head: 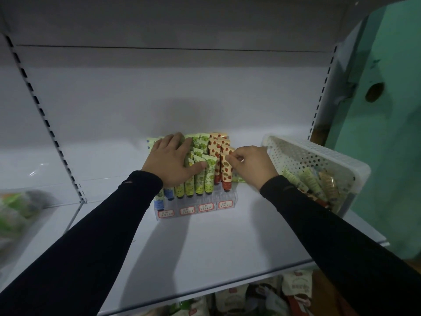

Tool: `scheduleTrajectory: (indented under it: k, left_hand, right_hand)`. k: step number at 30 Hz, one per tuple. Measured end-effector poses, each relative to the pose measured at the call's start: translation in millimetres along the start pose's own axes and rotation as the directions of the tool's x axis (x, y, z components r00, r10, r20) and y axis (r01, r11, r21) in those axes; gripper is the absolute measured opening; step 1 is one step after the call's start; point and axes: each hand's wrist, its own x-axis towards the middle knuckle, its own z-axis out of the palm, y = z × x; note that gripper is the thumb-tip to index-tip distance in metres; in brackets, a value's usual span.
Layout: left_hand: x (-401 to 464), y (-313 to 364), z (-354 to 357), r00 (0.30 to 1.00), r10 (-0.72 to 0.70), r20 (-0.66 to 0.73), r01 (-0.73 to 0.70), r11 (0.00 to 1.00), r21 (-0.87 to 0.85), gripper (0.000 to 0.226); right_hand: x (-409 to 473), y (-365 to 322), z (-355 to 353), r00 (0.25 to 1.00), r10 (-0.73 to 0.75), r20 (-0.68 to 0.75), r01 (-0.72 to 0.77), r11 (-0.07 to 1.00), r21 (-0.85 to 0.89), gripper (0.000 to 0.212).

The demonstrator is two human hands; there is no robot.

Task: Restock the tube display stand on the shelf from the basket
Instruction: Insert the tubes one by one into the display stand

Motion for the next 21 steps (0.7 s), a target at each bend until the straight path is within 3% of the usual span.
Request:
scheduleTrajectory:
  k: [10, 16, 21]
  left_hand:
    - [0, 0, -1, 1.0, 0.002, -0.008, -0.002, 1.0, -0.003, 0.088]
    - [1, -2, -1, 1.0, 0.006, 0.009, -0.006, 1.0, 0.003, 0.098]
    - [1, -2, 0, 1.0, 0.005, 0.005, -0.005, 1.0, 0.002, 0.098]
  right_hand:
    - [-2, 3, 2, 1.0, 0.019, 0.012, -0.019, 1.0, 0.001, 0.043]
    - [-5, -12, -7, 0.977, -0.057, -0.206, 0.062, 0.998, 0.021, 0.032]
    - [0, -30, 2, 0.987, -0.157, -0.026, 0.157, 0.988, 0.009, 0.026]
